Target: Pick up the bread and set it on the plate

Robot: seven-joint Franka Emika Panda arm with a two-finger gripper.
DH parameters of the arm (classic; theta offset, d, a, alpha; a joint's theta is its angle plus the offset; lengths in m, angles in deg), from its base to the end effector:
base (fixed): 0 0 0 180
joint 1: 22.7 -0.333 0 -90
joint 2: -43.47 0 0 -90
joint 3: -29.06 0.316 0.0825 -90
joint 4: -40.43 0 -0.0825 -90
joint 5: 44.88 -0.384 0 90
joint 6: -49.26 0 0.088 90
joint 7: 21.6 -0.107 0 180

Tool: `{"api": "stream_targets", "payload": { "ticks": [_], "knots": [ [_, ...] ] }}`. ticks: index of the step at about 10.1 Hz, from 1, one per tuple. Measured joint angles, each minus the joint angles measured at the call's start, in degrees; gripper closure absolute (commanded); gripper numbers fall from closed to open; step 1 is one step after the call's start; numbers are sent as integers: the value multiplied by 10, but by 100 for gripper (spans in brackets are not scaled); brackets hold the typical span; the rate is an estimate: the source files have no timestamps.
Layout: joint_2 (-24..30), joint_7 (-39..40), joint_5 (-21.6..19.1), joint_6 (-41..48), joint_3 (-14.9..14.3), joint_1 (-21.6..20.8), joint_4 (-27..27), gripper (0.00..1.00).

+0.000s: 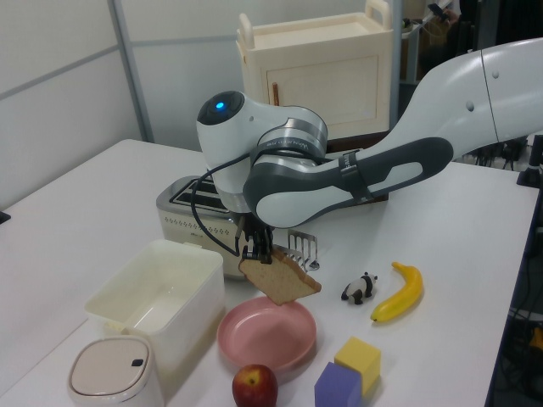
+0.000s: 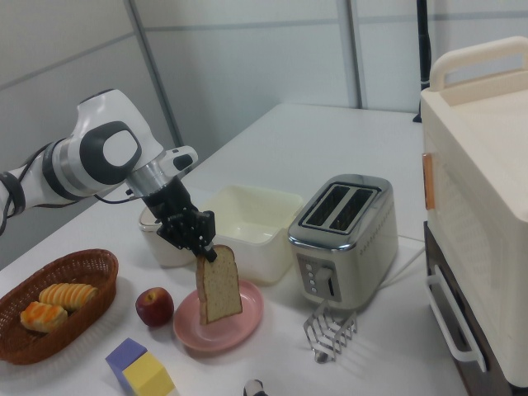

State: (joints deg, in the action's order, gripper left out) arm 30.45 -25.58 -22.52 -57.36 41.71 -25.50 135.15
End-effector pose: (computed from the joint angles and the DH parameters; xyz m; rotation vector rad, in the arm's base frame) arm 0.6171 0.1287 0.4824 2.7861 0.4355 0.0608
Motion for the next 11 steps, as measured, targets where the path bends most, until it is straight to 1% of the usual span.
{"api": "stream_targets", "payload": {
  "ticks": [8,10,11],
  "knots": [
    [1,0,1,0,0,1,-1,0],
    [23,-10,-1,18,-7,13,-17,0],
    [54,-11,-27,66,-14,30,-47,0]
  ]
}}
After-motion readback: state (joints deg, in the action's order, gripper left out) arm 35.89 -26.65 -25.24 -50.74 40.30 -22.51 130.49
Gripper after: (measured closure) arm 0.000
